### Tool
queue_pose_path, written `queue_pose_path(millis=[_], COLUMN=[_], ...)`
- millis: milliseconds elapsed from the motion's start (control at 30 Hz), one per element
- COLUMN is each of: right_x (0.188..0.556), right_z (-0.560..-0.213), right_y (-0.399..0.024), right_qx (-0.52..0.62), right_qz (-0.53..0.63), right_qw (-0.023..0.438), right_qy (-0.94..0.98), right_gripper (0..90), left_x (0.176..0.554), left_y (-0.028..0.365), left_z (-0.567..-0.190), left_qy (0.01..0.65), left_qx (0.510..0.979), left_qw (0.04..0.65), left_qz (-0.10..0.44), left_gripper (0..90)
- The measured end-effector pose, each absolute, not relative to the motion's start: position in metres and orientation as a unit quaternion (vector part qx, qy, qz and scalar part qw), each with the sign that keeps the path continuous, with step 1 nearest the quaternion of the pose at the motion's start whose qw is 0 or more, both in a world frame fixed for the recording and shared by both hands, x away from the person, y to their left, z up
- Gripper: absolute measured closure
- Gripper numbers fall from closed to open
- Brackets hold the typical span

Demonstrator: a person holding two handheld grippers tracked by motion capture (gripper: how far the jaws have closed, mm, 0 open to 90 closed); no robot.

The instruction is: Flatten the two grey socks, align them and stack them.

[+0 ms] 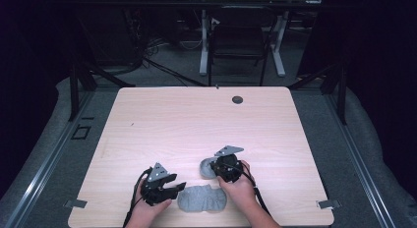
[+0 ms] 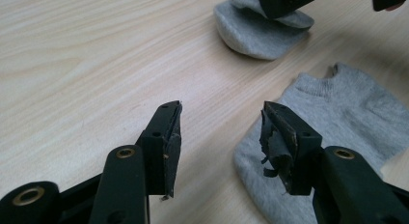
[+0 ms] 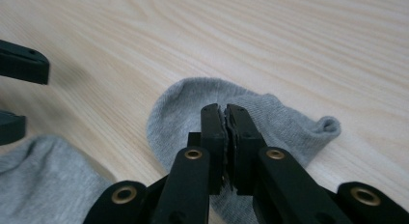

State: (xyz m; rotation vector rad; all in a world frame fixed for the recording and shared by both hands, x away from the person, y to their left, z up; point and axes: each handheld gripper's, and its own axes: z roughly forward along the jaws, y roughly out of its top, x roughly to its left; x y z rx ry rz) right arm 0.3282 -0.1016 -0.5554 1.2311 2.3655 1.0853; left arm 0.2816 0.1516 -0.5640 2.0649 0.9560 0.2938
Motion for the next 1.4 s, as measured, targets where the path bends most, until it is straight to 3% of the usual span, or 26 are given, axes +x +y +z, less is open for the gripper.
queue_pose_path(millis=[433,900,1300,1400], right_x=[0.324,0.321,0.32,0.321], right_z=[-0.547,-0.547,-0.543,-0.543], right_y=[-0.111,-0.103,-0.108,-0.112], right_qx=[0.415,0.405,0.398,0.399], right_qz=[0.409,0.412,0.417,0.417], right_qw=[0.123,0.116,0.123,0.124], right_qy=[0.803,0.808,0.808,0.807], right_gripper=[86.5,86.4,86.4,86.4], left_x=[0.317,0.328,0.329,0.33], left_y=[0.127,0.109,0.109,0.114], left_z=[-0.559,-0.571,-0.573,-0.571], left_qy=[0.398,0.408,0.417,0.417], left_qx=[0.81,0.81,0.812,0.813], left_qw=[0.414,0.408,0.391,0.389], left_qz=[0.117,0.105,0.117,0.122], left_gripper=[54.8,60.9,86.3,87.0])
